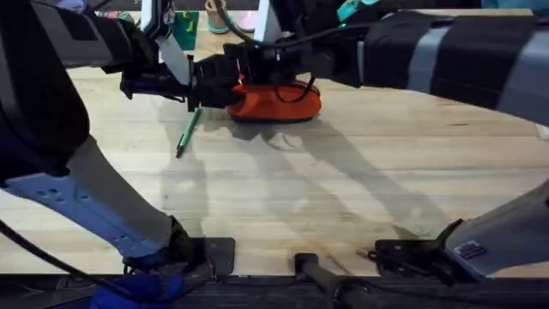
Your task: Unzip the bag, pick up the pens from the table one at a time and place them inside, then zip the bag closed.
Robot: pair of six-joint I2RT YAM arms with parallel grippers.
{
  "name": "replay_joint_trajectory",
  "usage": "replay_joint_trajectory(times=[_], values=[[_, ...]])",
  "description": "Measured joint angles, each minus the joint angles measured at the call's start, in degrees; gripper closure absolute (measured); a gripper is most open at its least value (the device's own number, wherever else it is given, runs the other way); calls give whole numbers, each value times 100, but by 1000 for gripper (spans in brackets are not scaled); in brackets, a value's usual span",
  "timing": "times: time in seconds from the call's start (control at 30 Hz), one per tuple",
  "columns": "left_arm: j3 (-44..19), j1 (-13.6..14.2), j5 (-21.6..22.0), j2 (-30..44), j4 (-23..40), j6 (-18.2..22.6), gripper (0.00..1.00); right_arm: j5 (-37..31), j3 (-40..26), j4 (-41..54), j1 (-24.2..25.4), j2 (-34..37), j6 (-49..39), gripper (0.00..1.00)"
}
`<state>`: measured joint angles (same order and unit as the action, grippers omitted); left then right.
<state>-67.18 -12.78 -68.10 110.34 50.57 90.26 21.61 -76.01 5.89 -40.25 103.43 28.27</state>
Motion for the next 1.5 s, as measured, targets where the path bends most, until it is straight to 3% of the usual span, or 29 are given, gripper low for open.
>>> replay_joint_trajectory(times=[0.47, 0.63, 0.73, 0.77, 0.8, 1.2, 1.23, 1.4, 1.47, 1.5], values=[[0, 0, -4, 0, 1, 1, 941, -444, -350, 1439, 255, -686, -491, 6], [0, 13, -37, 0, 17, 5, 582, -487, -443, 1722, 471, -935, -716, 6], [0, 26, -67, 0, 20, 16, 156, -490, -452, 1915, 607, -1050, -803, 6], [0, 26, -75, 0, 22, -2, 49, -492, -452, 1965, 647, -1084, -822, 6], [0, 26, -84, 0, 21, 0, 18, -493, -452, 2004, 693, -1117, -836, 6], [-11, 6, -118, 0, -133, -84, 6, -876, -466, 2567, 1003, -1284, -1308, 6], [-153, -2, -109, 0, -6, -284, 5, -881, -498, 2689, 1049, -1284, -1480, 6], [-634, -2, 61, 0, 637, -480, 6, -900, -727, 3234, 1263, -1284, -1690, 10], [-842, -2, 130, -10, 962, -520, 5, -909, -856, 3485, 1351, -1284, -1809, 78], [-929, -2, 170, -20, 1084, -534, 5, -921, -921, 3602, 1391, -1284, -1872, 160]])
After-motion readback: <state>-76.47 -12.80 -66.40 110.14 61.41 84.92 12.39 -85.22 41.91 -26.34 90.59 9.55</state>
